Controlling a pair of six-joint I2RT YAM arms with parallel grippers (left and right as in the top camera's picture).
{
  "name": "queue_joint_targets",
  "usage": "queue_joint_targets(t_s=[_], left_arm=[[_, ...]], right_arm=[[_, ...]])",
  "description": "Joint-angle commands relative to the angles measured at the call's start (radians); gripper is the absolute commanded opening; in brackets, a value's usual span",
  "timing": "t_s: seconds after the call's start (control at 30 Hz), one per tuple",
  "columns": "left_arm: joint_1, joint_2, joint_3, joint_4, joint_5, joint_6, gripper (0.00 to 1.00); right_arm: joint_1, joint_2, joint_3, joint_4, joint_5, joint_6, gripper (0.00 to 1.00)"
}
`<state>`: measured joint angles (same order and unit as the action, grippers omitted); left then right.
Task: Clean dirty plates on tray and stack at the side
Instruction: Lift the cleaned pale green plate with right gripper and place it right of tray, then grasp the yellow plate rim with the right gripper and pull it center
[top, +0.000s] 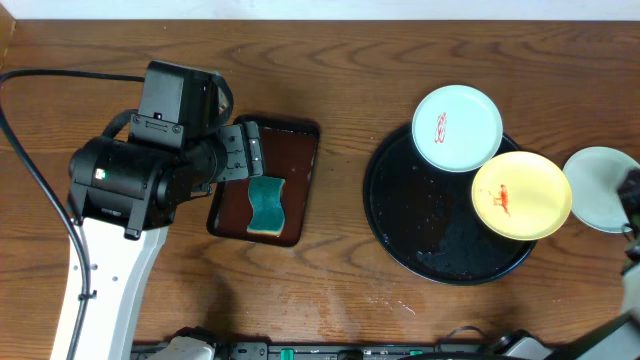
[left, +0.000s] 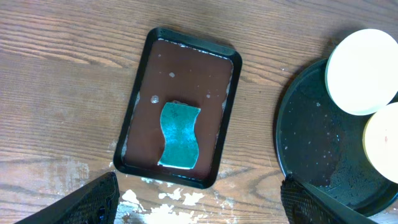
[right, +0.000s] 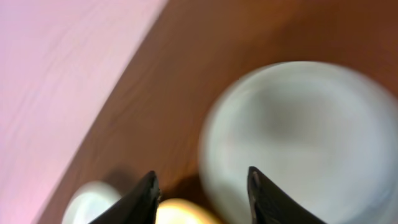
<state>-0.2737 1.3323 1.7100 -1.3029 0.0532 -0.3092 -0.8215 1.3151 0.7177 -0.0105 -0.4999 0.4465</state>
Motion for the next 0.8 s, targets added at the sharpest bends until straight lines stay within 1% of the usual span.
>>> queue_joint_targets(t_s=[0.0,0.03,0.1,0.17,0.2,0.27,0.3,0.4,0.43,0.53,0.63,0.7,0.73,0.77], left_arm=[[0.0,0.0,0.006,-0.003,-0.001,0.01,0.84],[0.0,0.0,0.006,-0.003,0.0,0.009,0.84],[0.0,0.0,0.006,-0.003,0.0,0.009,0.84],[0.0,0.0,0.006,-0.003,0.0,0.009,0.84],[0.0,0.0,0.006,-0.003,0.0,0.009,0.84],[0.0,0.0,0.006,-0.003,0.0,0.01,0.84],[0.0,0.0,0.006,-0.003,0.0,0.009,0.84],[0.0,0.0,0.006,-0.003,0.0,0.01,0.84],[0.0,0.0,0.006,-0.003,-0.001,0.009,0.84],[0.0,0.0,0.006,-0.003,-0.001,0.009,0.84],[0.0,0.0,0.006,-0.003,0.0,0.009,0.84],[0.0,0.0,0.006,-0.003,0.0,0.01,0.84],[0.0,0.0,0.006,-0.003,0.0,0.01,0.84],[0.0,0.0,0.006,-0.003,-0.001,0.009,0.84]], right_arm=[[0.134,-0.115,0.01,-0.103,0.062,-0.212,0.41],[0.19,-0.149,0.01,-0.179,0.19,-0.254,0.4],[0.272,-0.175,0.01,-0.27,0.404,-0.284,0.4],[0.342,-0.165,0.009,-0.306,0.571,-0.285,0.41],[0.367,-0.151,0.009,-0.305,0.61,-0.285,0.45],[0.394,-0.114,0.009,-0.299,0.624,-0.304,0.65],[0.398,-0.089,0.009,-0.294,0.624,-0.315,0.68],[0.395,0.0,0.009,-0.248,0.627,-0.315,0.64],[0.393,0.032,0.009,-0.219,0.627,-0.315,0.62],[0.39,0.124,0.009,-0.157,0.615,-0.363,0.61],[0.387,0.188,0.009,-0.158,0.623,-0.385,0.61],[0.383,0.214,0.009,-0.159,0.623,-0.384,0.55],[0.383,0.219,0.009,-0.164,0.623,-0.384,0.5],[0.383,0.221,0.009,-0.174,0.622,-0.384,0.38]])
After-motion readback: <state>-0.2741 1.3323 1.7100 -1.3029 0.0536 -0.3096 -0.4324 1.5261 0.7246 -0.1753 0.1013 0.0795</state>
